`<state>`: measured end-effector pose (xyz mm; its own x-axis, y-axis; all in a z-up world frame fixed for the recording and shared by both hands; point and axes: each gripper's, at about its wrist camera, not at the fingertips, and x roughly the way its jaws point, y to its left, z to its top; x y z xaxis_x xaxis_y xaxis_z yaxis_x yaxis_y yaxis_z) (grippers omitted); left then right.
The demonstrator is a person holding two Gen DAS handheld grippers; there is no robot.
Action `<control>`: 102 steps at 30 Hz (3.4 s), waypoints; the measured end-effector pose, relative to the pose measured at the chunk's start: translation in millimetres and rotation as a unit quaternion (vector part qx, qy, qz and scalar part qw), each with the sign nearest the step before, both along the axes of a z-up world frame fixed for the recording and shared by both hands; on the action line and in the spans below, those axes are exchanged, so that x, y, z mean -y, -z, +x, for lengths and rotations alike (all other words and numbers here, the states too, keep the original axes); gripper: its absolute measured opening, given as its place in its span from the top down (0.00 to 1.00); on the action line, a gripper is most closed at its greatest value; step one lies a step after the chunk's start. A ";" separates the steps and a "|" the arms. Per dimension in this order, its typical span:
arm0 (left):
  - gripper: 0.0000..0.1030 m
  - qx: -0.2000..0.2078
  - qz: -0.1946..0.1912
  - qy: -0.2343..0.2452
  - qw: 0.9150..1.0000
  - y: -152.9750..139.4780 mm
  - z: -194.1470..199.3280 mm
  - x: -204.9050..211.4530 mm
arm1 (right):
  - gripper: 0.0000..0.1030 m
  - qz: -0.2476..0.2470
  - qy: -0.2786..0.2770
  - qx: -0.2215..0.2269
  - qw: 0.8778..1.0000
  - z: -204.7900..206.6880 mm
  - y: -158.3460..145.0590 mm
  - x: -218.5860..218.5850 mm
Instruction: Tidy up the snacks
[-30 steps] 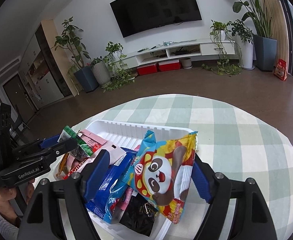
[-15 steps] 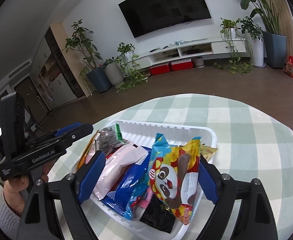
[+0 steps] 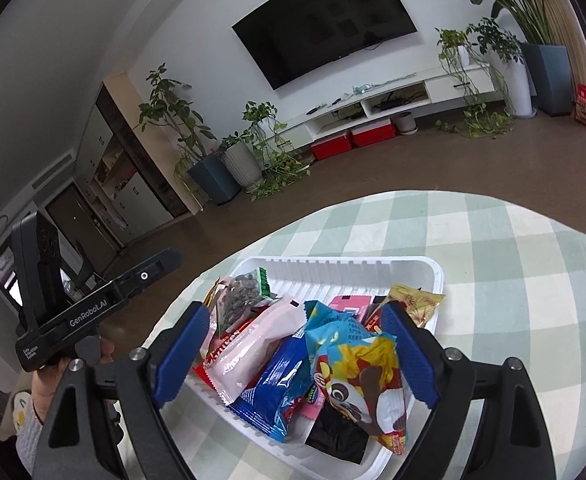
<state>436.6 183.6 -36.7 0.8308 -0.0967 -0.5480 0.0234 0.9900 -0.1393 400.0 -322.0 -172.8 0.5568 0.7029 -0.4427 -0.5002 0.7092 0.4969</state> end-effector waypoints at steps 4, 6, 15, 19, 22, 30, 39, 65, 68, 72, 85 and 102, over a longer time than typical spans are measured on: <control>0.44 0.000 -0.001 0.001 1.000 -5.3 -7.9 1.1 | 0.13 0.021 0.003 -0.025 0.999 3.4 7.0 7.2; 0.44 0.002 0.000 -0.003 1.000 -7.3 -10.9 0.6 | 0.13 0.026 0.007 -0.031 0.999 2.9 9.8 10.6; 0.44 0.008 0.001 -0.006 1.000 -18.1 -34.4 -0.7 | 0.13 0.021 0.033 -0.041 0.998 -1.0 14.7 24.2; 0.44 0.006 0.000 -0.006 1.000 -19.7 -44.8 -1.8 | 0.13 -0.005 0.042 -0.034 0.999 -11.0 16.4 24.4; 0.44 0.004 0.002 -0.006 1.000 -19.6 -56.5 -0.1 | 0.13 -0.025 0.045 -0.027 0.998 -22.6 18.3 21.9; 0.44 -0.003 0.004 -0.005 1.000 -19.5 -83.6 4.2 | 0.11 -0.109 0.017 0.012 0.994 -50.3 20.1 -15.2; 0.44 -0.001 0.029 0.001 1.000 -30.0 -126.7 22.9 | 0.11 -0.166 0.078 0.056 0.981 -72.4 8.1 -2.1; 0.09 0.071 0.075 -0.009 0.995 -83.6 -337.9 118.0 | 0.00 -0.224 0.150 0.194 0.943 -256.8 -90.2 27.2; 0.09 0.081 0.083 -0.009 0.993 -90.6 -356.6 123.3 | 0.00 -0.227 0.152 0.204 0.940 -273.6 -95.5 26.6; 0.09 0.085 0.087 -0.008 0.992 -93.3 -370.1 127.0 | 0.00 -0.222 0.157 0.212 0.939 -292.6 -98.5 29.8; 0.09 0.095 0.101 -0.008 0.990 -100.7 -405.4 135.6 | 0.00 -0.217 0.174 0.225 0.934 -330.0 -100.7 39.8; 0.09 0.097 0.101 -0.006 0.990 -99.9 -411.2 138.4 | 0.00 -0.211 0.177 0.232 0.933 -338.6 -103.5 43.5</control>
<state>25.4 45.2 63.1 0.9226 0.0088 -0.3856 0.0187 0.9975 0.0675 61.3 -365.6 -69.3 0.9212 0.2566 -0.2926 -0.2898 0.9541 -0.0758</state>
